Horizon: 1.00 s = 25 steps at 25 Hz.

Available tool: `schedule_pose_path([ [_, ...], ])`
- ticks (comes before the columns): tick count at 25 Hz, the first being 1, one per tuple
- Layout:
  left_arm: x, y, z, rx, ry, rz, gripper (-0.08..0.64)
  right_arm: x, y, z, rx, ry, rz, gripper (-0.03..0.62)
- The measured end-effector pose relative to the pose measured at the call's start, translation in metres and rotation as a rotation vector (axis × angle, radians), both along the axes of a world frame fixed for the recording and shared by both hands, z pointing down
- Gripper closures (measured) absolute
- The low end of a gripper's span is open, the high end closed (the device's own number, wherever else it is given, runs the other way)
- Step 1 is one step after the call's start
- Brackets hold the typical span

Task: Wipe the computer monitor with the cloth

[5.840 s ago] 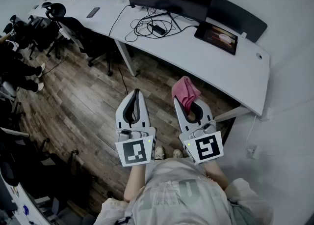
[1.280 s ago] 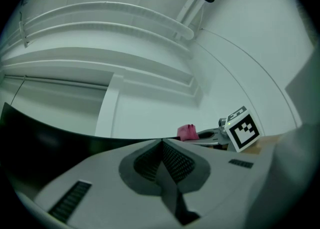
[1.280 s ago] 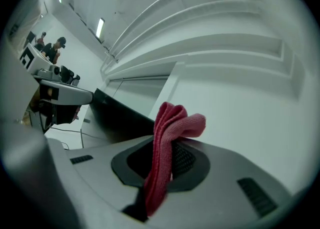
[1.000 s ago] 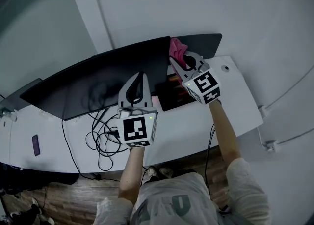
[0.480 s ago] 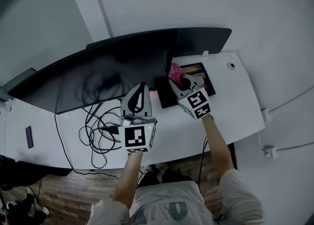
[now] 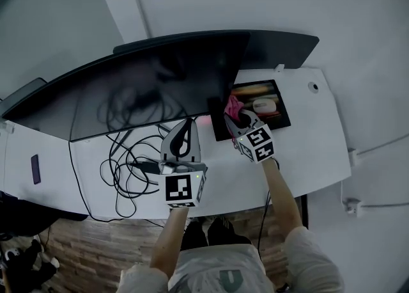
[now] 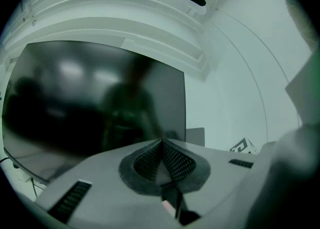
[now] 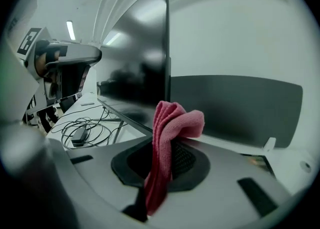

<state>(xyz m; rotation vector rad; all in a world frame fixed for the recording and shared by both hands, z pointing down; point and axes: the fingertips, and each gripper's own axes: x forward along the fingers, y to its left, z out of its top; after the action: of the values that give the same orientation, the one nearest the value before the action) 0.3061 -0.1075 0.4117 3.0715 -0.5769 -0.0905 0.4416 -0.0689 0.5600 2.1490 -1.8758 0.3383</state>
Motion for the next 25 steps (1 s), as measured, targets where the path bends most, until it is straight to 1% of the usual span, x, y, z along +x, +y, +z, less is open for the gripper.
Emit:
schedule_pose_path([
  [2,-0.002,-0.001,0.005,-0.007,-0.007,-0.009,0.545,0.000,-0.001,0.005,0.003,-0.018,0.005,0.537],
  [7,-0.005,0.000,0.007,-0.002,-0.005,-0.029,0.546,0.000,0.000,0.005,0.027,-0.008,-0.003,0.537],
  [9,-0.006,0.000,0.007,0.002,-0.010,-0.041,0.546,0.007,0.002,0.004,0.041,-0.030,0.040,0.537],
  [11,-0.009,0.002,0.007,0.003,-0.018,-0.049,0.546,0.018,0.011,0.007,0.063,-0.085,0.138,0.537],
  [13,-0.016,0.003,0.008,0.013,-0.040,-0.061,0.546,0.020,0.020,0.012,0.111,-0.195,0.212,0.537],
  [15,-0.026,0.002,0.010,0.025,-0.069,-0.084,0.546,0.012,0.020,0.017,0.172,-0.313,0.230,0.537],
  [16,-0.030,0.001,0.013,0.025,-0.080,-0.098,0.546,0.007,0.018,0.018,0.192,-0.347,0.225,0.537],
  [18,-0.036,0.000,0.020,0.019,-0.093,-0.121,0.546,0.001,0.013,0.022,0.208,-0.372,0.211,0.537],
  [21,-0.041,-0.009,0.025,0.012,-0.084,-0.134,0.546,-0.002,0.003,0.022,0.226,-0.367,0.222,0.537],
  [25,-0.050,-0.023,0.030,-0.003,-0.062,-0.145,0.546,-0.007,-0.002,0.020,0.262,-0.443,0.257,0.537],
])
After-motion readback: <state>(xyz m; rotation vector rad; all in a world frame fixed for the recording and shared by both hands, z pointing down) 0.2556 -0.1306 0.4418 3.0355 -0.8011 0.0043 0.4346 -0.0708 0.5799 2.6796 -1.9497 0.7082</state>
